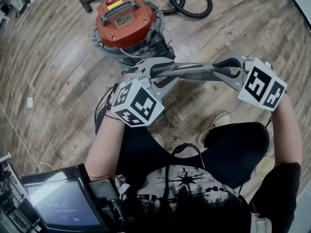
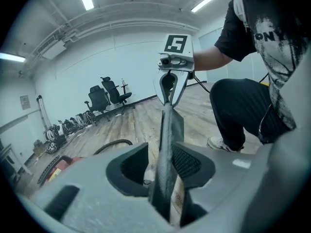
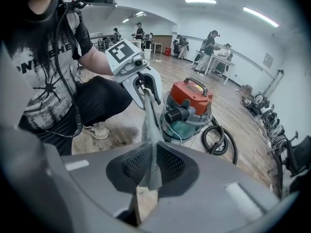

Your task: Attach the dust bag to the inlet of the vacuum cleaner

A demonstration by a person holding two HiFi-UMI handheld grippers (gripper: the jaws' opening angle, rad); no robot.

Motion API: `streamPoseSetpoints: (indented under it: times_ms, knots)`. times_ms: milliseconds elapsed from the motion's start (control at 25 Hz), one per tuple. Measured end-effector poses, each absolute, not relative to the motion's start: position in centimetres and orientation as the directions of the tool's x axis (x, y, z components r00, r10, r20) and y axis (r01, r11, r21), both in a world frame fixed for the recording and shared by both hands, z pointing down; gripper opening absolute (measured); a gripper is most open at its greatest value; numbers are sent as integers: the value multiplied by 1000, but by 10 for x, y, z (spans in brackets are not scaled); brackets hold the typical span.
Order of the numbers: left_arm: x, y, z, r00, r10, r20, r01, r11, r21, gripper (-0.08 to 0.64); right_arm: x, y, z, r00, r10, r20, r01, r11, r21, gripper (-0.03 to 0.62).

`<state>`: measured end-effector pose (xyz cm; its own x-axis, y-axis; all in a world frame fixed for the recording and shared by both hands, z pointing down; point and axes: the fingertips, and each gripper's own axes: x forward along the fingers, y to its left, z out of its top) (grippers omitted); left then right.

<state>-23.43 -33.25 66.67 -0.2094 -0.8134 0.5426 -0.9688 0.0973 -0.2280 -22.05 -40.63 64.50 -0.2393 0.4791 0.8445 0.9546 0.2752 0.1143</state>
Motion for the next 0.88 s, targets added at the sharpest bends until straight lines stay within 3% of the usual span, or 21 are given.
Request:
streamPoseSetpoints:
  times_ms: [200, 560, 880]
  knots:
    - [-225, -332, 676, -201, -801, 564, -967, 72, -243, 42, -215, -401, 647, -227, 496, 838, 962, 249, 114, 37]
    - [-233, -327, 691, -202, -774, 600, -974, 96, -203, 29, -230, -401, 657, -292, 511, 809, 950, 251, 184, 59]
    - [-237, -310, 702, -225, -730, 646, -969, 95, -230, 28, -239, -365, 649, -320, 568, 758, 947, 199, 251, 213]
